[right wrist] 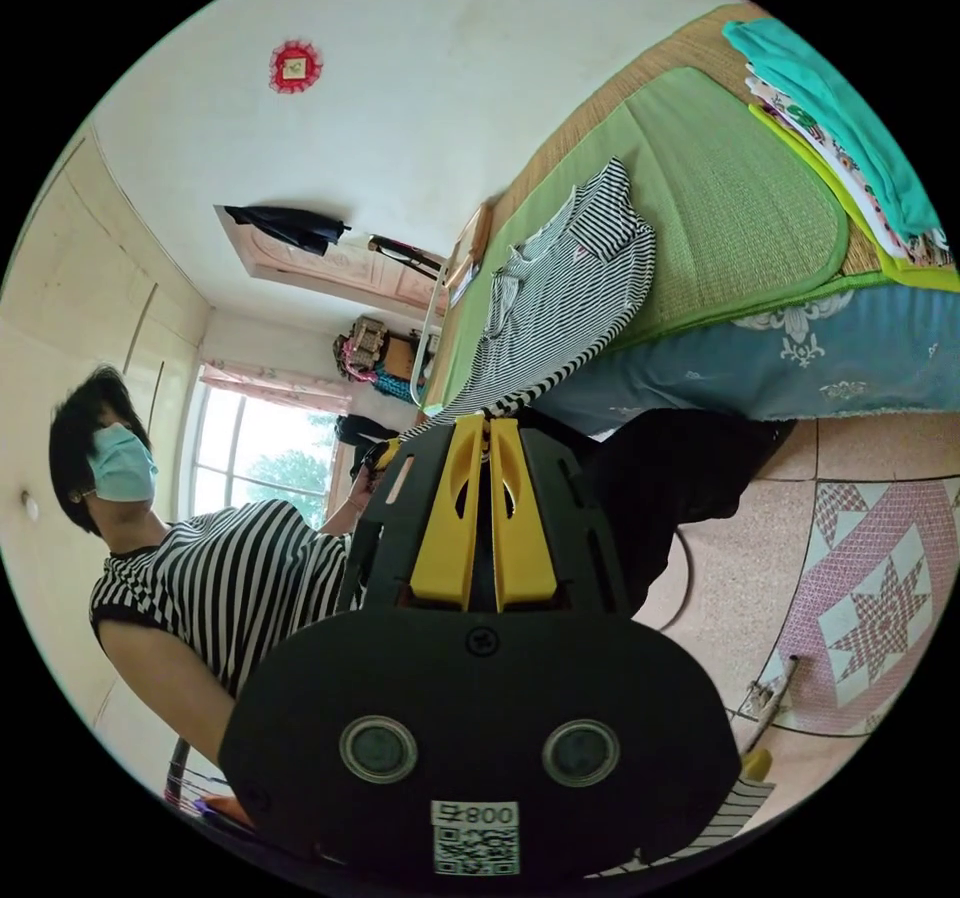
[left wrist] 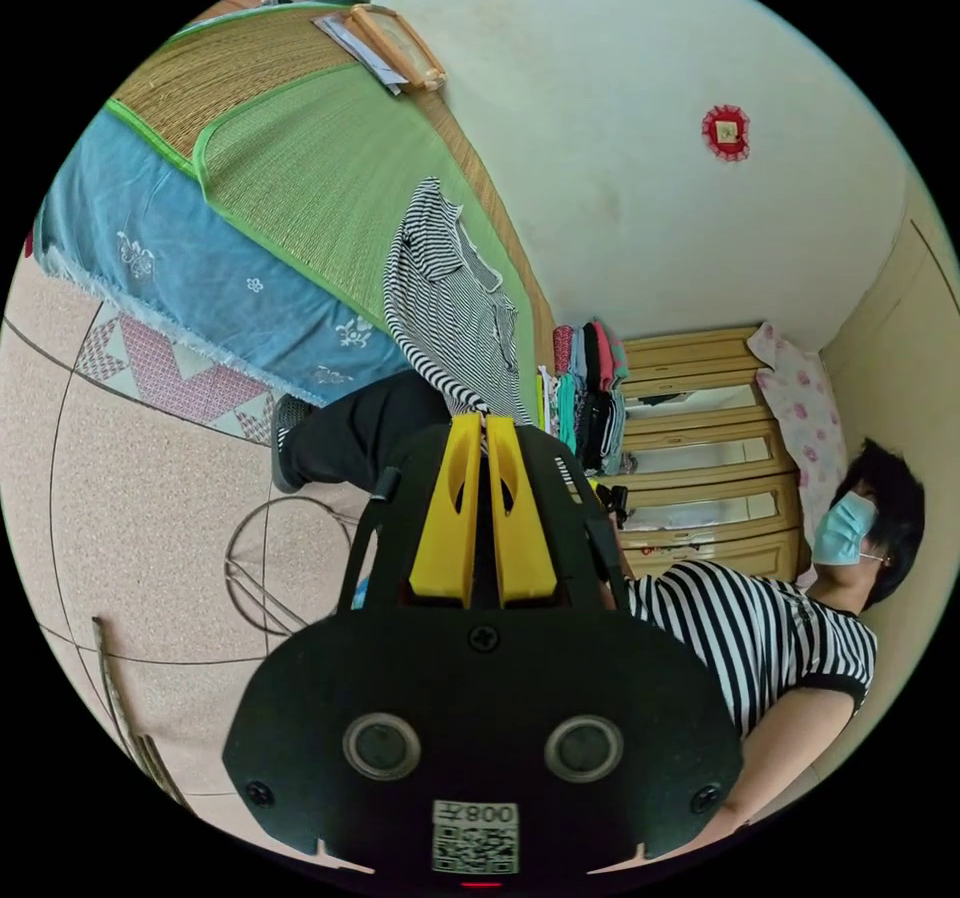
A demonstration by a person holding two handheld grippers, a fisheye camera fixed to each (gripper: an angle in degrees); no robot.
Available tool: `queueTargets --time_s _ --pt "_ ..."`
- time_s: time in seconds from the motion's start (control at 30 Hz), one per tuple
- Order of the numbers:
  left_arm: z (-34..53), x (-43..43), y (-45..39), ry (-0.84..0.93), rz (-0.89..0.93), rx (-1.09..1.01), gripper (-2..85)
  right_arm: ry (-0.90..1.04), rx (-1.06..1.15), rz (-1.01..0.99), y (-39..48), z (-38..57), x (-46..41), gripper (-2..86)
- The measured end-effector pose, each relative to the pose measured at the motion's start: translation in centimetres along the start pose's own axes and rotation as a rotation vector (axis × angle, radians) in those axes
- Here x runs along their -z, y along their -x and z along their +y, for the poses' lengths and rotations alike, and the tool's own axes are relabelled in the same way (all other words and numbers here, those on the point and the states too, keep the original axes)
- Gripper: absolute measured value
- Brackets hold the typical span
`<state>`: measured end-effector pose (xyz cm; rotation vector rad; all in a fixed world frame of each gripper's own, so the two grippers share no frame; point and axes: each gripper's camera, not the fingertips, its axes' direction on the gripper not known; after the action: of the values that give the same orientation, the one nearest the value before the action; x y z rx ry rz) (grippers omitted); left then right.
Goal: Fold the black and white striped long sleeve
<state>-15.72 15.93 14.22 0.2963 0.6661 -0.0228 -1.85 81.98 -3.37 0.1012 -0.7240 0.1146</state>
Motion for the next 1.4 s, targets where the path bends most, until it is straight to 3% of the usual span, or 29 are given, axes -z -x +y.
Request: queueTargets --time_s 0.33,0.67,1.0,1.4 --pt "-6.2 2.2 -6.4 -0.024 0.009 -0.06 0.6 -0.024 0.046 0.035 -0.7 -10.3 1.6 0.5" --pt "-17.4 2.4 -15.5 -0.048 -0.027 -0.11 0.6 0.022 0.073 0.102 -2.6 -28.8 1.0 0.6" --pt "-28.3 0.9 -22.8 -0.037 -0.072 -0.063 0.6 0.115 0.038 0.171 -7.3 -48.5 -2.3 0.7" --pt "-35.0 1.2 -29.8 -0.042 -0.182 0.029 0.8 0.244 -0.019 0.209 -11.2 -66.1 -8.3 0.7"
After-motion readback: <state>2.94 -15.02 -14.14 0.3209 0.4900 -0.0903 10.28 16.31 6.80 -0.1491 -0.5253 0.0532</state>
